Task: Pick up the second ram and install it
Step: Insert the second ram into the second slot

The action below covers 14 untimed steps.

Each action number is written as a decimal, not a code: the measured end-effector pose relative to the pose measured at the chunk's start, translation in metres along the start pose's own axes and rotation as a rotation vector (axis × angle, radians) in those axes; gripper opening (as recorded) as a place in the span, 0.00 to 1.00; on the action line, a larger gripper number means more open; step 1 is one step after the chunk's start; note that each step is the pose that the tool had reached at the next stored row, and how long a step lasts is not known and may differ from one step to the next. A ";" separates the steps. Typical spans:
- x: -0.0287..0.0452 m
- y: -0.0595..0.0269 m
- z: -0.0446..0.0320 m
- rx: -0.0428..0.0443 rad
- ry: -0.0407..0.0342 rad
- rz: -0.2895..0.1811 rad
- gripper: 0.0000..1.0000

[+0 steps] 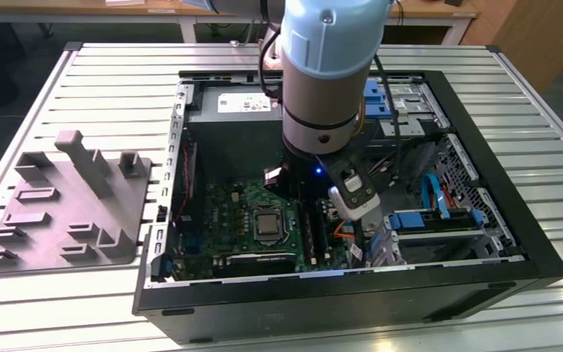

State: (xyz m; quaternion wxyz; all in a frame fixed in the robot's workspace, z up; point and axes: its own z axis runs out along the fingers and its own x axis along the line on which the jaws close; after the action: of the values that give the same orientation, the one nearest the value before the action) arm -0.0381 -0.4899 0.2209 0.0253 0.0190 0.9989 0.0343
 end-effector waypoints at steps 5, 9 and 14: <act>0.0002 -0.0002 0.0015 0.0005 0.0002 0.000 0.11; 0.0002 -0.0002 0.0029 0.0001 0.0000 0.000 0.11; 0.0002 -0.0003 0.0033 0.0004 0.0001 0.000 0.11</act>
State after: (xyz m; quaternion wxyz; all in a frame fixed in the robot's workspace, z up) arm -0.0381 -0.4900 0.2176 0.0252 0.0190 0.9989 0.0341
